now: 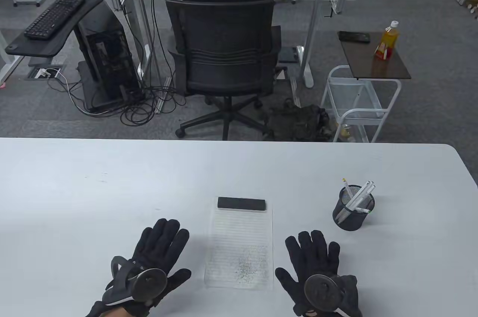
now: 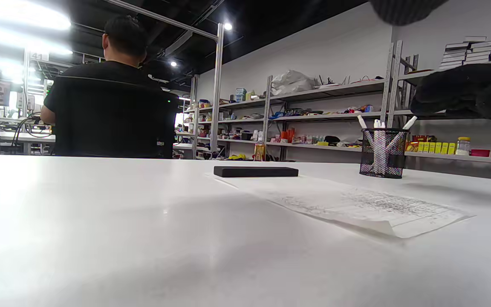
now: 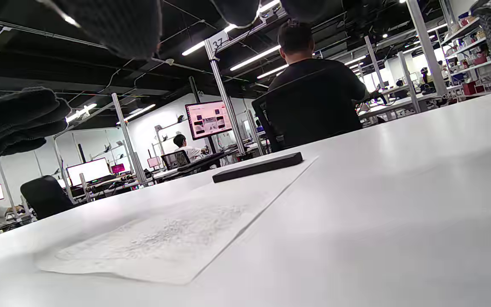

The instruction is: Press to extend mechanical pencil leads

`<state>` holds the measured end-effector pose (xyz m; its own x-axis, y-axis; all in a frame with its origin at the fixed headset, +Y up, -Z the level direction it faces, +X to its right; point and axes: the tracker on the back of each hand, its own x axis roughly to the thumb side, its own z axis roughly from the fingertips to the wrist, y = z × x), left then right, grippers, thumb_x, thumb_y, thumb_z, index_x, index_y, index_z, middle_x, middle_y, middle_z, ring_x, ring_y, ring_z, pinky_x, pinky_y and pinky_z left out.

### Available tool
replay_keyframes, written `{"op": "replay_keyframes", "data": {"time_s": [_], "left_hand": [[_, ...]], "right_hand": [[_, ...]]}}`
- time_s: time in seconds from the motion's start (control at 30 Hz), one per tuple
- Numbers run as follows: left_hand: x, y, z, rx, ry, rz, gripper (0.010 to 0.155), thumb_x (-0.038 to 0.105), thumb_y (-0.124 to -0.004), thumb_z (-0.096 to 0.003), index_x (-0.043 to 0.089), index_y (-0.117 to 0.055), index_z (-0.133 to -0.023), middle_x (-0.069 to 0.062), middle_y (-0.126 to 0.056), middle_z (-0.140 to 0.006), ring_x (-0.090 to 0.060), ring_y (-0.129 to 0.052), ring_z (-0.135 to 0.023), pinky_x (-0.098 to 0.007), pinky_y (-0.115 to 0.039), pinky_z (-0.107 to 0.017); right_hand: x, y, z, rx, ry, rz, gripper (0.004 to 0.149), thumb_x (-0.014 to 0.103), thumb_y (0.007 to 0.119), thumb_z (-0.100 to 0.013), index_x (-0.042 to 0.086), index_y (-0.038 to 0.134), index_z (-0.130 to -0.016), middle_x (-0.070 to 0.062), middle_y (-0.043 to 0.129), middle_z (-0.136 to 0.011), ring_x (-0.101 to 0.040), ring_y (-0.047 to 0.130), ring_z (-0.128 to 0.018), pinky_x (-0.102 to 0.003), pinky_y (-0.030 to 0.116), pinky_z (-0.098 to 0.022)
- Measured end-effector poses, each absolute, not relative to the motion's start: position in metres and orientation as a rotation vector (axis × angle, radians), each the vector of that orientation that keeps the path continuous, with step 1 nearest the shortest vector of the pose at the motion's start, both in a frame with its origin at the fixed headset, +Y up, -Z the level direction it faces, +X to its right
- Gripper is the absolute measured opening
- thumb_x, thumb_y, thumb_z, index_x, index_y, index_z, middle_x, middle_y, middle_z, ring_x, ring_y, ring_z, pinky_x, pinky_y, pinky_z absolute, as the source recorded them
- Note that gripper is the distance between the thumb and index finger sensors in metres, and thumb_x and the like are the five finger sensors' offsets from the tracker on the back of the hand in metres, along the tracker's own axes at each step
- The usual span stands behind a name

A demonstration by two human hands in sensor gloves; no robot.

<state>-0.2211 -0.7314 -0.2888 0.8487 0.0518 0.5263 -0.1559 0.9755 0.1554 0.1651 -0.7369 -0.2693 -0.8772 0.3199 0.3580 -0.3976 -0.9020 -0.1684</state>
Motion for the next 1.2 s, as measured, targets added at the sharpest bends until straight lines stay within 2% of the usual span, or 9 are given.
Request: {"op": "replay_keyframes", "data": {"time_s": [0.3, 0.43, 0.7, 0.93, 1.07, 1.2], "left_hand": [[-0.220, -0.733, -0.289, 0.193, -0.555, 0.105, 0.089, 0.066, -0.064, -0.0442, 0.026, -0.026, -0.114, -0.012, -0.025, -0.120, -0.047, -0.033, -0.112, -0.065, -0.038, -0.077], [-0.219, -0.734, -0.289, 0.182, -0.558, 0.108, 0.089, 0.065, -0.064, -0.0443, 0.026, -0.026, -0.114, -0.012, -0.025, -0.120, -0.047, -0.033, -0.112, -0.065, -0.038, -0.077], [-0.218, -0.736, -0.289, 0.176, -0.558, 0.088, 0.088, 0.065, -0.064, -0.0444, 0.026, -0.027, -0.114, -0.012, -0.026, -0.120, -0.047, -0.034, -0.112, -0.065, -0.039, -0.077], [-0.219, -0.737, -0.291, 0.163, -0.553, 0.088, 0.088, 0.064, -0.065, -0.0446, 0.025, -0.028, -0.114, -0.012, -0.027, -0.120, -0.048, -0.035, -0.112, -0.065, -0.040, -0.077], [-0.221, -0.738, -0.292, 0.152, -0.542, 0.087, 0.088, 0.064, -0.065, -0.0447, 0.025, -0.028, -0.114, -0.012, -0.028, -0.120, -0.048, -0.035, -0.112, -0.065, -0.041, -0.077], [-0.223, -0.738, -0.293, 0.147, -0.532, 0.089, 0.088, 0.064, -0.065, -0.0446, 0.025, -0.029, -0.114, -0.012, -0.028, -0.120, -0.048, -0.036, -0.112, -0.065, -0.042, -0.076]], "right_hand": [[0.168, -0.736, -0.267, 0.467, -0.402, 2.696, 0.077, 0.056, 0.078, -0.054, 0.015, 0.051, -0.114, -0.025, 0.046, -0.115, -0.059, 0.037, -0.105, -0.079, 0.023, -0.065], [0.174, -0.734, -0.268, 0.407, -0.462, 2.681, 0.076, 0.054, 0.080, -0.054, 0.013, 0.052, -0.113, -0.025, 0.047, -0.114, -0.059, 0.041, -0.104, -0.080, 0.025, -0.065], [0.238, -0.713, -0.273, -0.001, -0.610, 2.521, 0.075, 0.048, 0.083, -0.056, 0.009, 0.053, -0.112, -0.027, 0.047, -0.113, -0.061, 0.041, -0.103, -0.081, 0.025, -0.066], [0.310, -0.715, -0.308, -0.430, -0.521, 2.436, 0.073, 0.043, 0.089, -0.054, 0.006, 0.058, -0.108, -0.027, 0.049, -0.110, -0.060, 0.048, -0.101, -0.081, 0.031, -0.066], [0.322, -0.720, -0.330, -0.517, -0.451, 2.452, 0.072, 0.044, 0.091, -0.052, 0.006, 0.061, -0.106, -0.026, 0.054, -0.108, -0.059, 0.053, -0.099, -0.081, 0.035, -0.066], [0.322, -0.722, -0.346, -0.566, -0.466, 2.457, 0.069, 0.043, 0.091, -0.052, 0.006, 0.064, -0.104, -0.024, 0.057, -0.106, -0.057, 0.057, -0.097, -0.080, 0.037, -0.067]]}}
